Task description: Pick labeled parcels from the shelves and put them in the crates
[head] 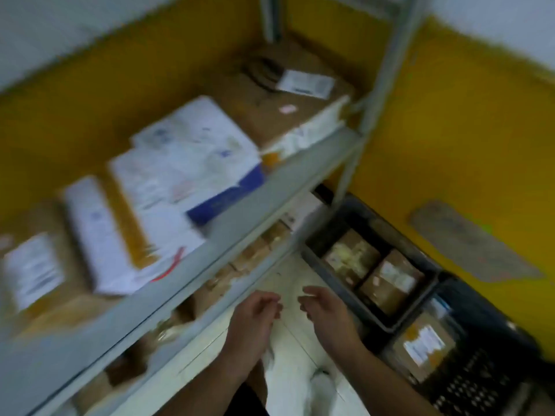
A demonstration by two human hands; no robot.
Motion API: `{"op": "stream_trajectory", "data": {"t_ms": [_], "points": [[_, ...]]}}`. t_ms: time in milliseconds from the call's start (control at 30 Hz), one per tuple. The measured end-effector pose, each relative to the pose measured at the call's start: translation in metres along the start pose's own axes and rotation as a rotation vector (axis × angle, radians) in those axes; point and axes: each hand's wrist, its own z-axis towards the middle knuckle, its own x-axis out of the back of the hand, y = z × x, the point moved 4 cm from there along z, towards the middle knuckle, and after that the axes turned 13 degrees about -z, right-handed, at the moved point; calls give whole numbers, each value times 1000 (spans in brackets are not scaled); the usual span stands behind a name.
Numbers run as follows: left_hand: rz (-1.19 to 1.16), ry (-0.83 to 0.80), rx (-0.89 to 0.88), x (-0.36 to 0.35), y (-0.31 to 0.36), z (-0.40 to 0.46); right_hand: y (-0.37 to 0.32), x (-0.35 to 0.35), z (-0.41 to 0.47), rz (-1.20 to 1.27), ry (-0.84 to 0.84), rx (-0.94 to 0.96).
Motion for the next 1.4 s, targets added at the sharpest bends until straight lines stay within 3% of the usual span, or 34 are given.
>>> {"op": "stream_trajectory", "data": {"t_ms": [133, 333, 467, 633, 833, 1000, 1133, 1233, 1400], "points": [[-174, 182, 29, 127, -11, -139, -49, -68, -114, -216, -191, 97], [-486, 571, 20, 325, -93, -294, -97, -222, -237, -496, -377, 328], [-609, 755, 5, 436, -152, -355, -121, -335, -289, -570, -439, 410], [-591, 849, 55, 556, -225, -397, -125, -496, -326, -594, -495, 346], [-357, 795, 53, 680, -236, -384, -146, -636, -340, -634, -504, 320], [-381, 706, 36, 751, -220, -312, -191, -705, -328, -645, -476, 341], [-477, 663, 42, 774, -216, -245, -210, -750, -294, -617, -458, 337], [-561, 643, 25, 781, -220, -208, -209, -775, -280, -493, -487, 230], [-713, 675, 1, 772, -234, -194, -203, -783, -280, -450, -540, 123]]}}
